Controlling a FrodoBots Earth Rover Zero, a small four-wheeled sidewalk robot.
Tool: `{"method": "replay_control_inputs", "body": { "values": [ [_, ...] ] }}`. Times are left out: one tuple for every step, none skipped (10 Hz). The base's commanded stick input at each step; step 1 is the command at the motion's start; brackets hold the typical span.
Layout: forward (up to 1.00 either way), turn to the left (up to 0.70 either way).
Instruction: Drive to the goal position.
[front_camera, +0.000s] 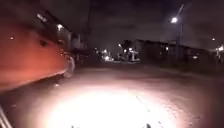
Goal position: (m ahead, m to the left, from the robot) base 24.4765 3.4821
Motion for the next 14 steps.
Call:
{"method": "replay_control_inputs", "body": {
  "values": [
    [0.0, 0.0],
    [0.0, 0.0],
    [0.0, 0.0],
    [0.0, 0.0],
    [0.39, 0.0],
    [0.5, 0.0],
    [0.5, 0.0],
    [0.5, 0.0],
    [0.5, 0.0],
    [0.5, 0.0],
    [0.5, 0.0],
    [0.5, 0.0],
    [0.5, 0.0],
    [0.5, 0.0]
  ]
}}
